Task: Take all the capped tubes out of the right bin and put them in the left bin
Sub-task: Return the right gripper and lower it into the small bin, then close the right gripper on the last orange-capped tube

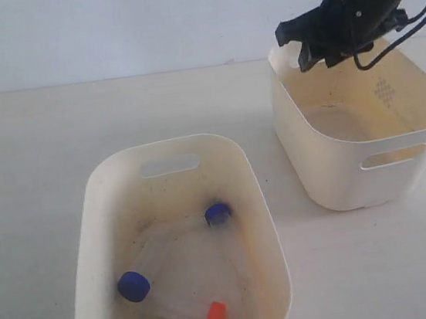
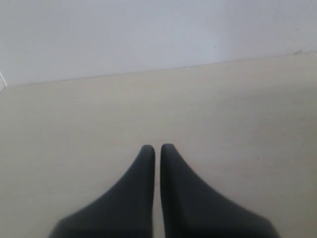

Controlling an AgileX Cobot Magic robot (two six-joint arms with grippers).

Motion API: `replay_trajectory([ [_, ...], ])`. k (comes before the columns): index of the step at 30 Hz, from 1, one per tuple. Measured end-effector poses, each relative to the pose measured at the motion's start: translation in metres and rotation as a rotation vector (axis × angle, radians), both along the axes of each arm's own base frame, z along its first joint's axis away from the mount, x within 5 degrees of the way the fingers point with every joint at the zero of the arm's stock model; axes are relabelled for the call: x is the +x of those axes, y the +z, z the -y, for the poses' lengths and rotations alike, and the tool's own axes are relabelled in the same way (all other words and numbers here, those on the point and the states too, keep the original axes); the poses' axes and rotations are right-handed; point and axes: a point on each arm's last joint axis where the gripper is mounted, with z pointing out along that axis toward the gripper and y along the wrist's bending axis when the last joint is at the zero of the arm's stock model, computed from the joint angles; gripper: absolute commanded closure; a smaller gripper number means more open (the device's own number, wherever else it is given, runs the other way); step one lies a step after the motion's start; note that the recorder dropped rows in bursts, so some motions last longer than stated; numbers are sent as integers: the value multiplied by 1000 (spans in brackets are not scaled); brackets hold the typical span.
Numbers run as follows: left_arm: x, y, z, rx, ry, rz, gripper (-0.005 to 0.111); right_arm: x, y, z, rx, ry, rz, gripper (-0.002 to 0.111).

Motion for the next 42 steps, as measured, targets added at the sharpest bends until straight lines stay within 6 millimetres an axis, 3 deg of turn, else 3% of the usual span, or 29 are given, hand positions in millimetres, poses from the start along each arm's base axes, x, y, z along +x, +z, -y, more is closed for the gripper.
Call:
replay_trajectory([
  [4, 0, 0, 0, 0, 0, 0, 102, 10, -33, -4, 43, -6, -74, 57],
  [9, 0, 0, 0, 0, 0, 0, 102, 16, -61, -8, 110, -13, -148, 57],
  [27, 0, 0, 0, 0, 0, 0, 102, 10, -65, 29, 279, 54, -265, 57],
  [38, 0, 0, 0, 0, 0, 0, 102, 22, -97, 27, 336, 11, -264, 56],
  [42, 0, 0, 0, 0, 0, 0, 102, 25, -110, 28, 329, -7, -271, 43],
])
